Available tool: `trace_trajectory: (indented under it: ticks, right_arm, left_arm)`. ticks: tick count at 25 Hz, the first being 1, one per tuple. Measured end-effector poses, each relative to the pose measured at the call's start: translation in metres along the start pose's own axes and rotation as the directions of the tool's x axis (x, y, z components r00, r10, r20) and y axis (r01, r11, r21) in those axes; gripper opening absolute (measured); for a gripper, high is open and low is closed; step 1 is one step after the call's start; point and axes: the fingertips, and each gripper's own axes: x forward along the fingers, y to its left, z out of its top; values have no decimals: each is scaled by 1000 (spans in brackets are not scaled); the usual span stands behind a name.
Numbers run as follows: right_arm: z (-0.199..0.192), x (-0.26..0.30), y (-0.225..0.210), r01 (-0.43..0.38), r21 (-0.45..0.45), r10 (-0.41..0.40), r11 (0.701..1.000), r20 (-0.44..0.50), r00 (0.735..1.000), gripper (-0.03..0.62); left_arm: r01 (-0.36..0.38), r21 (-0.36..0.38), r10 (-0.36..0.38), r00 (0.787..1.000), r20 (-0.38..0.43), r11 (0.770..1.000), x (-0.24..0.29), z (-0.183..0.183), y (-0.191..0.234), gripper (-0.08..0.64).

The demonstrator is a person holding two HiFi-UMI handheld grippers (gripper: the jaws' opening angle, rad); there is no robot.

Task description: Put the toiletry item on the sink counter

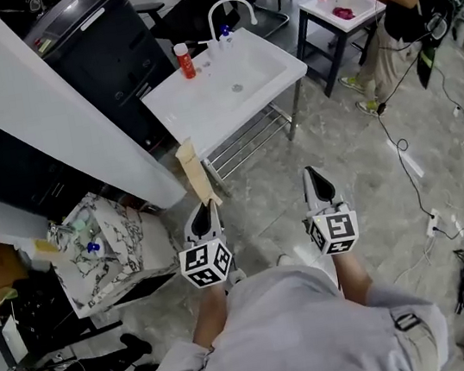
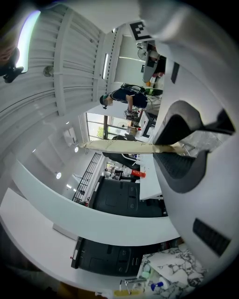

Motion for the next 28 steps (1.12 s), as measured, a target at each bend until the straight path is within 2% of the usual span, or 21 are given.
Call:
trace_trajectory:
  ticks: [8,18,28]
  right_arm:
    - [-10,-9,-44,-11,-2,11,1000,-26,1000,5]
    - [-18,-3,-81,10,6,-10,1000,-29,1000,5]
    - [-19,12,-97,25,2,-25,1000,-32,999,5]
  left_arm:
    - [-8,-19,8,1000,-13,1000,11,-16,-41,48]
    - [39,-16,-40,998,-53,999,36,-25,-77,46]
    - [45,-5,-46,998,-49,999,59,-19,-76,46]
